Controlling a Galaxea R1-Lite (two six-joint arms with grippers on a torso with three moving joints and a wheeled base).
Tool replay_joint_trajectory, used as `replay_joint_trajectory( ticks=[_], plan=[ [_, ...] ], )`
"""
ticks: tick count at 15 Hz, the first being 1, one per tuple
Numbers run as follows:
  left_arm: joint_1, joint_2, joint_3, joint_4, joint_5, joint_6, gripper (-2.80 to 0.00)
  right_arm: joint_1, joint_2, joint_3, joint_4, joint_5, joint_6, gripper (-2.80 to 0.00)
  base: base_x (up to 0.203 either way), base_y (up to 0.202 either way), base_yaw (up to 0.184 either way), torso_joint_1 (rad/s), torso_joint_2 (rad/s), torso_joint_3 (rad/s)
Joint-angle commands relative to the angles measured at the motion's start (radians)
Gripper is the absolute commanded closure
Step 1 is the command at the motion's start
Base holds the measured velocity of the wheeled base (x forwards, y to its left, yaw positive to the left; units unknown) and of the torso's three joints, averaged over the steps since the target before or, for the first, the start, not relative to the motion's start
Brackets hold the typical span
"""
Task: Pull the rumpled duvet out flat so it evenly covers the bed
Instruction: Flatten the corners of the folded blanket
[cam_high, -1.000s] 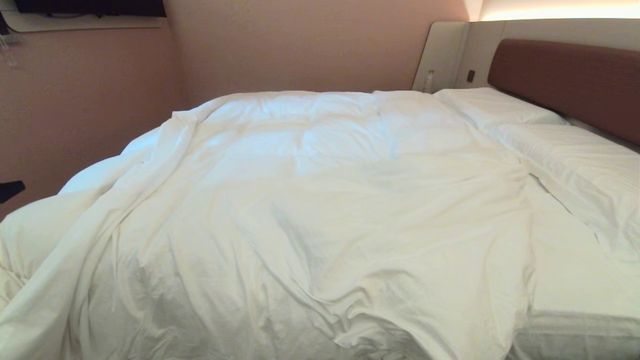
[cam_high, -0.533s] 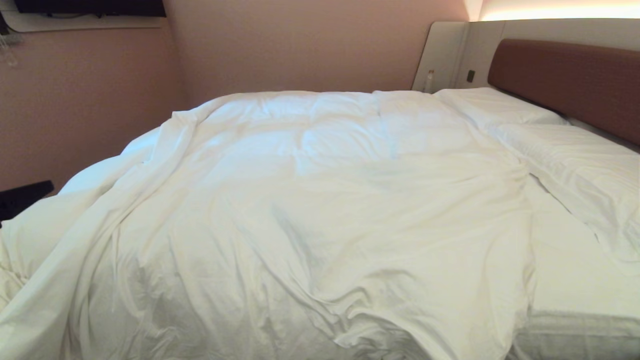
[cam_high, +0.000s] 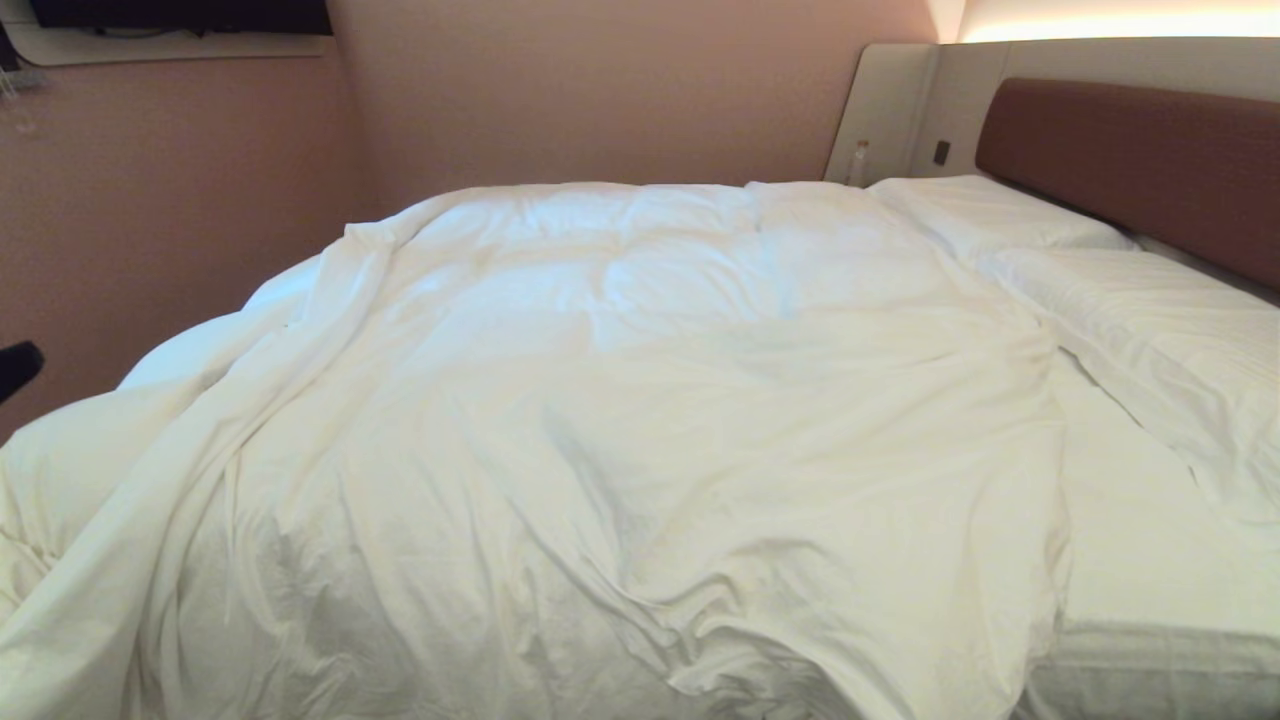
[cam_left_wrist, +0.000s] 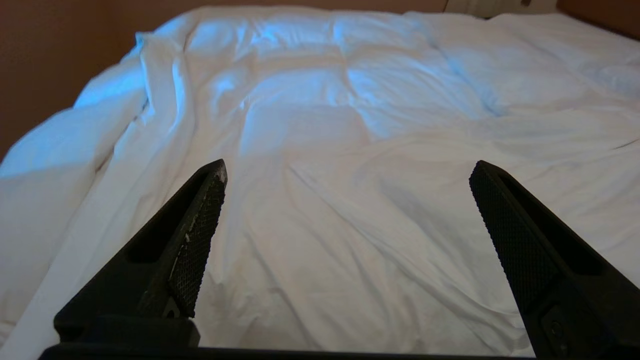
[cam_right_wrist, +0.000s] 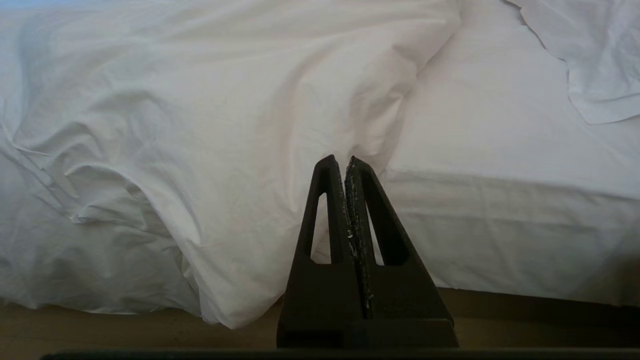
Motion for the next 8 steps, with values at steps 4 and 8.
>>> replay_joint_trajectory(
  ticks=[4,8],
  plan=[
    [0.001,-0.21,0.043,0.006,-0.007,-0.01,-2.8,0.0,0.001,0.0,-0.001,0.0,0.0,0.0,0.0,0.0,0.0,0.0,0.0,0.0],
    [-0.049,-0.295,0.063,0.011,0.077,-0.007,-2.8,0.0,0.001,0.0,-0.001,0.0,0.0,0.0,0.0,0.0,0.0,0.0,0.0,0.0]
  ],
)
